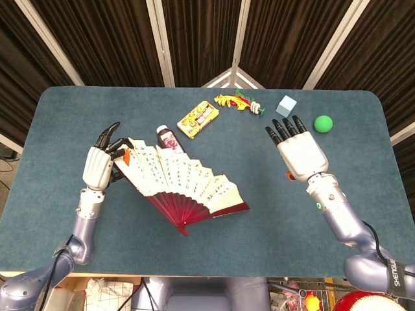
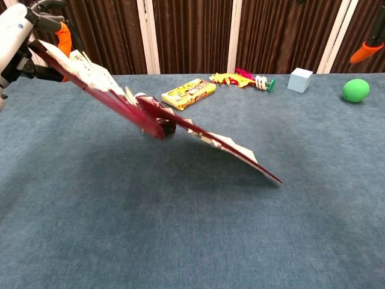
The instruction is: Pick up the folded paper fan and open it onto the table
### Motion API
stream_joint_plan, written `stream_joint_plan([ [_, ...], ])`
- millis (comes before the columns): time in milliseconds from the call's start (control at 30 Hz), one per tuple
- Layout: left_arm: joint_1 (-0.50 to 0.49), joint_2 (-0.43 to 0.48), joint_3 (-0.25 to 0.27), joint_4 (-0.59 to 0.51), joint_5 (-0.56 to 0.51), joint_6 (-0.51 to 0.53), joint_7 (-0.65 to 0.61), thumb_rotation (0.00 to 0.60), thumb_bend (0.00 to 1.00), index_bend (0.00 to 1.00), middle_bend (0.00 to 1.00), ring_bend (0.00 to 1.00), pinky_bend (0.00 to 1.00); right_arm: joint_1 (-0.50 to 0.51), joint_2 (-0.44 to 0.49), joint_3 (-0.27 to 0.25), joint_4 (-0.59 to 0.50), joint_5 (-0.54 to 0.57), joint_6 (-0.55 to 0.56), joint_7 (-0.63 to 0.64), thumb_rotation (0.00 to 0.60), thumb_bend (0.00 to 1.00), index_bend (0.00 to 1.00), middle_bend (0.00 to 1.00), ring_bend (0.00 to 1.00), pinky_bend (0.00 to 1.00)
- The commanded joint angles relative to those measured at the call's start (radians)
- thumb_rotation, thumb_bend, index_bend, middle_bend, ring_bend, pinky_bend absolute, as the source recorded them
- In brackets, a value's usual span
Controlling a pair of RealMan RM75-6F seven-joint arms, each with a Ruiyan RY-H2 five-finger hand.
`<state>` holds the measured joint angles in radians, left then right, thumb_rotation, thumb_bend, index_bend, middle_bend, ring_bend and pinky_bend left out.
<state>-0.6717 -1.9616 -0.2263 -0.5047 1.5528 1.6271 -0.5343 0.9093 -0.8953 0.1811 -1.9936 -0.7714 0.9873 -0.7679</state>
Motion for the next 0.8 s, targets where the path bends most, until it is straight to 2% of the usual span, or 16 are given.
stream_joint_plan([
  [33, 0.018, -0.025, 0.053, 0.11, 0.036, 0.031, 0.019, 0.6, 0.39, 0.66, 0.39, 0.09, 0.16, -0.032, -0.025, 0.009, 0.031, -0.034, 0.049, 0.092, 0.6, 0.15, 0.0, 0.05, 0.04, 0.01],
  [100, 0.034, -0.028, 0.068, 0.133, 0.04, 0.036, -0.008, 0.6, 0.38, 0.5, 0.3, 0.04, 0.11, -0.045, -0.025, 0.013, 0.04, -0.053, 0.059, 0.122, 0.6, 0.15, 0.0, 0.05, 0.04, 0.01],
  [167, 0.052, -0.019, 0.084, 0.142, 0.042, 0.03, -0.047, 0.6, 0.38, 0.27, 0.13, 0.0, 0.04, -0.056, -0.024, 0.016, 0.047, -0.07, 0.066, 0.149, 0.6, 0.15, 0.0, 0.05, 0.04, 0.01],
  [233, 0.074, 0.005, 0.107, 0.144, 0.046, 0.001, -0.063, 0.6, 0.36, 0.14, 0.02, 0.0, 0.01, -0.064, -0.021, 0.017, 0.049, -0.08, 0.068, 0.165, 0.6, 0.15, 0.0, 0.05, 0.04, 0.01],
  [267, 0.083, 0.017, 0.114, 0.137, 0.046, -0.015, -0.07, 0.6, 0.34, 0.11, 0.0, 0.0, 0.0, -0.065, -0.02, 0.017, 0.049, -0.083, 0.068, 0.17, 0.6, 0.15, 0.0, 0.05, 0.04, 0.01],
  [400, 0.12, 0.107, 0.145, 0.054, 0.032, -0.128, -0.035, 0.6, 0.22, 0.04, 0.0, 0.0, 0.0, -0.072, -0.024, 0.021, 0.047, -0.085, 0.065, 0.195, 0.6, 0.15, 0.0, 0.05, 0.04, 0.01],
  [533, 0.146, 0.219, 0.154, -0.11, -0.013, -0.268, 0.097, 0.6, 0.14, 0.0, 0.0, 0.0, 0.0, -0.072, -0.033, 0.02, 0.043, -0.086, 0.066, 0.193, 0.6, 0.15, 0.0, 0.05, 0.04, 0.01],
  [667, 0.157, 0.319, 0.144, -0.301, -0.077, -0.384, 0.239, 0.6, 0.06, 0.0, 0.0, 0.0, 0.0, -0.065, -0.043, 0.027, 0.036, -0.078, 0.069, 0.19, 0.6, 0.15, 0.0, 0.05, 0.04, 0.01],
  [800, 0.157, 0.375, 0.119, -0.44, -0.144, -0.457, 0.365, 0.6, 0.02, 0.0, 0.0, 0.0, 0.0, -0.06, -0.054, 0.025, 0.034, -0.07, 0.074, 0.176, 0.6, 0.15, 0.0, 0.05, 0.04, 0.01],
])
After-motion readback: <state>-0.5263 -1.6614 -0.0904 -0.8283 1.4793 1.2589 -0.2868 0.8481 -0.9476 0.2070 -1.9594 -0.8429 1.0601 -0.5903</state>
